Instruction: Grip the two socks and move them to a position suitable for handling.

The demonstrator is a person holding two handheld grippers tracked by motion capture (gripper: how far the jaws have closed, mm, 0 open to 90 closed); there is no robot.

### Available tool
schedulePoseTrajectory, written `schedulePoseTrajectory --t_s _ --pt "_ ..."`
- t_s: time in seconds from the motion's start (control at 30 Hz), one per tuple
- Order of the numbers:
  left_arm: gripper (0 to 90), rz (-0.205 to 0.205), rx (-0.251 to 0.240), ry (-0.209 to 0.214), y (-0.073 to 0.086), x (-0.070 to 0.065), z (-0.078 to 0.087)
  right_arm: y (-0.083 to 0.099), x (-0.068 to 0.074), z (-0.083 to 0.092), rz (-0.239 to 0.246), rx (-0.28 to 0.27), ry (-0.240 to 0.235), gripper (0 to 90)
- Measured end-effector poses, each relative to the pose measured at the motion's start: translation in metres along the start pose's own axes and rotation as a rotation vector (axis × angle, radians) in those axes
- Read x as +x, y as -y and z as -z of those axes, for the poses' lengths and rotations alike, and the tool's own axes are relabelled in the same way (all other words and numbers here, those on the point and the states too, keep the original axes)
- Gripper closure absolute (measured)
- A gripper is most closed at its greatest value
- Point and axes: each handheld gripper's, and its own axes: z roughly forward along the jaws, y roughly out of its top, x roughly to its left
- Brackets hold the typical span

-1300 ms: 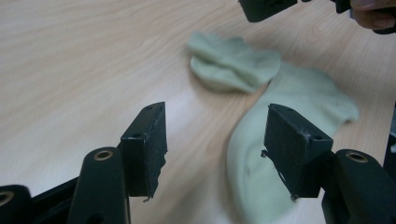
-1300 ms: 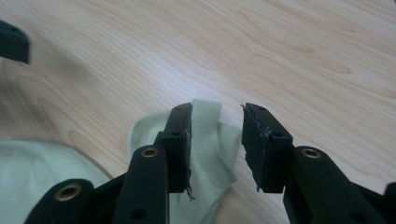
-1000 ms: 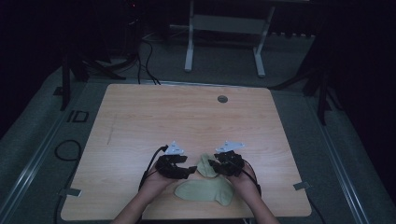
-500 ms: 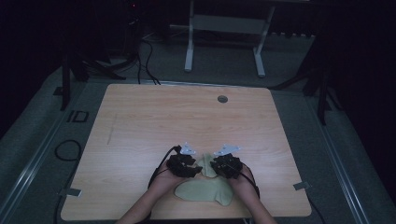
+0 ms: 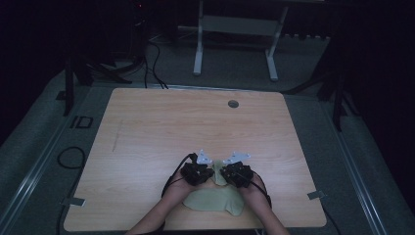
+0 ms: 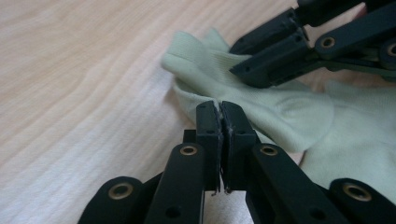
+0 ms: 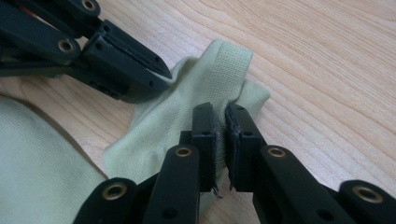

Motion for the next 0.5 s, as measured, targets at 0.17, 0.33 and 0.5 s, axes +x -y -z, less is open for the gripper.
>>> schedulePoseTrajectory --t_s 0.17,0.33,0.5 --pt "87.6 0.009 -0.049 -0.012 -0.004 0.006 0.016 -0.003 -0.004 0.010 -0.024 -0.034 -0.008 83.4" --pt "87.6 0.013 -0.085 -0.043 -0.005 0.015 0.040 -0.012 -0.014 0.034 -0.054 -0.105 -0.002 83.7" --pt "87.5 0.022 -0.123 -0.072 0.003 0.028 0.067 -0.012 -0.026 0.051 -0.087 -0.145 0.014 83.7"
